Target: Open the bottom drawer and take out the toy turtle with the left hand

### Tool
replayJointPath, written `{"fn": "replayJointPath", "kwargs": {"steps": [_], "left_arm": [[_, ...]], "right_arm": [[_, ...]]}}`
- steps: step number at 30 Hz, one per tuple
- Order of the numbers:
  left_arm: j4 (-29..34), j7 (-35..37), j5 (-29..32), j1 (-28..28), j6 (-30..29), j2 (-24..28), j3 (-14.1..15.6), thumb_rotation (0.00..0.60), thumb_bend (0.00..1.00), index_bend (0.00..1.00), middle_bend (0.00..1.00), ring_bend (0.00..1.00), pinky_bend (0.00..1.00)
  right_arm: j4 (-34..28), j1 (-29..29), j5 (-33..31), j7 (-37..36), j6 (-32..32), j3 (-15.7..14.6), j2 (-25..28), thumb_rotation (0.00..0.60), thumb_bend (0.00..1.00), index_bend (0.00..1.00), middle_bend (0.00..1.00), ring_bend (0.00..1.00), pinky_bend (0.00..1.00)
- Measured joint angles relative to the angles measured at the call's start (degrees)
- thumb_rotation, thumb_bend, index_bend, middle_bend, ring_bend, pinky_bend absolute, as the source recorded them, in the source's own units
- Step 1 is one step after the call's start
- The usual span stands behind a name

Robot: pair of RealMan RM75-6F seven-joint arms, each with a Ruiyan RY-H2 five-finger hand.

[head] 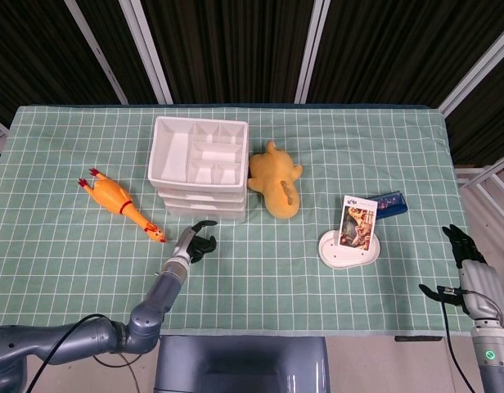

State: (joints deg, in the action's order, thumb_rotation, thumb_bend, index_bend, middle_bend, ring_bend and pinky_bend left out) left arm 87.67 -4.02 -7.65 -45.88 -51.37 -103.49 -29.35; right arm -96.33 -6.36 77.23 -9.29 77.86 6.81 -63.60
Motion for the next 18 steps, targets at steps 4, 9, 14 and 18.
{"fn": "replayJointPath", "kwargs": {"steps": [4, 9, 14, 18], "left_arm": [[2.01, -1.38, -2.13, 0.36, -0.59, 1.38, 2.0, 0.6, 0.62, 0.2, 0.97, 0.99, 1.0], [3.3, -3.02, -9.64, 0.58, -2.69, 2.06, 4.49, 0.6, 0.62, 0.2, 0.97, 0.99, 1.0], [3.68, -4.99, -19.8, 0.51, -5.6, 2.25, 7.13, 0.6, 0.62, 0.2, 0.97, 0.99, 1.0], [3.13, -7.23, -26.68, 0.15, -7.77, 2.32, 9.27, 0.6, 0.62, 0.2, 0.98, 0.99, 1.0]], "right_arm": [[-0.01, 0.01, 0.05, 0.03, 0.0, -0.03, 0.0, 0.6, 0.08, 0.0, 0.0, 0.0, 0.18], [0.01, 0.0, 0.07, 0.16, 0.01, -0.05, -0.04, 0.6, 0.08, 0.0, 0.0, 0.0, 0.18], [-0.02, 0.0, 0.04, 0.25, 0.02, -0.03, -0.05, 0.6, 0.08, 0.0, 0.0, 0.0, 0.18], [-0.03, 0.0, 0.0, 0.18, -0.04, -0.04, -0.04, 0.6, 0.08, 0.0, 0.0, 0.0, 0.18]]}}
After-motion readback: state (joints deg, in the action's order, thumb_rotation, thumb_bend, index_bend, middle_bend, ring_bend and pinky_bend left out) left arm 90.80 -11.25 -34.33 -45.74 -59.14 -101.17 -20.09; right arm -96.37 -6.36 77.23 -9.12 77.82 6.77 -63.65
